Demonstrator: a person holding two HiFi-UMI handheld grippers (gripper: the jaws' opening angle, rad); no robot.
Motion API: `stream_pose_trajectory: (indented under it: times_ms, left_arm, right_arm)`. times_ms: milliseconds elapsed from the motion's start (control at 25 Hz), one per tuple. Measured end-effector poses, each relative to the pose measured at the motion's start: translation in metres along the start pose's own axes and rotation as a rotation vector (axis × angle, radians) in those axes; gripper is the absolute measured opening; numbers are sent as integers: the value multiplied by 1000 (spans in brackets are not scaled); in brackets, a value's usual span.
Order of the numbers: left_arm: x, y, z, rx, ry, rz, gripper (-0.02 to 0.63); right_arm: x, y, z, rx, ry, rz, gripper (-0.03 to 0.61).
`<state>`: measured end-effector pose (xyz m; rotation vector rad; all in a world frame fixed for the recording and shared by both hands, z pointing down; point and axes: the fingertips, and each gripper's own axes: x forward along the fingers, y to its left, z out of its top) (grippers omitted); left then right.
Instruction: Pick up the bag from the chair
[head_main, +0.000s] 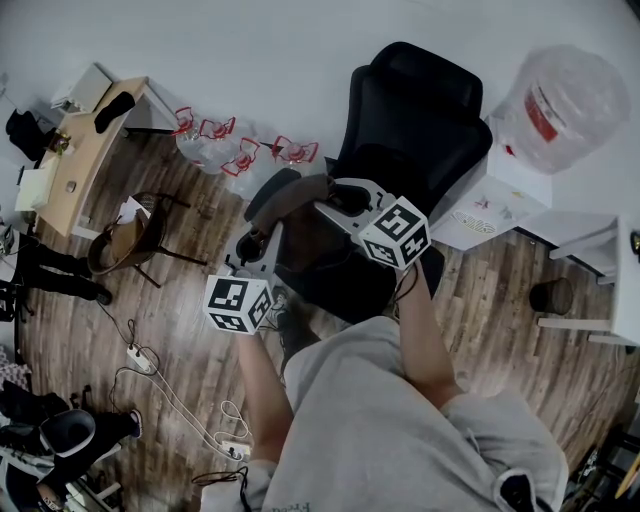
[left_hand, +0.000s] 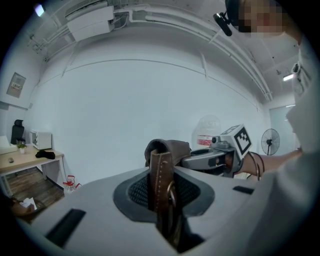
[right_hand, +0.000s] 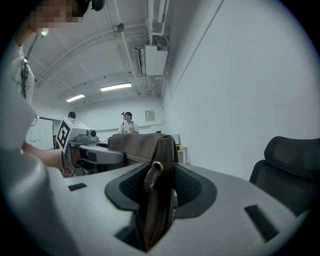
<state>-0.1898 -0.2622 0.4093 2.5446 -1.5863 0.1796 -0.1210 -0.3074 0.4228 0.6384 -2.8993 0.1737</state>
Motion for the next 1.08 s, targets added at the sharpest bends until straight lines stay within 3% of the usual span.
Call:
stream_pose_trajectory:
  times_ms: [1080]
  left_arm:
    - [11, 3, 1, -8, 0, 2, 66]
  right_arm:
    - [4, -11, 1, 0, -3, 1, 143]
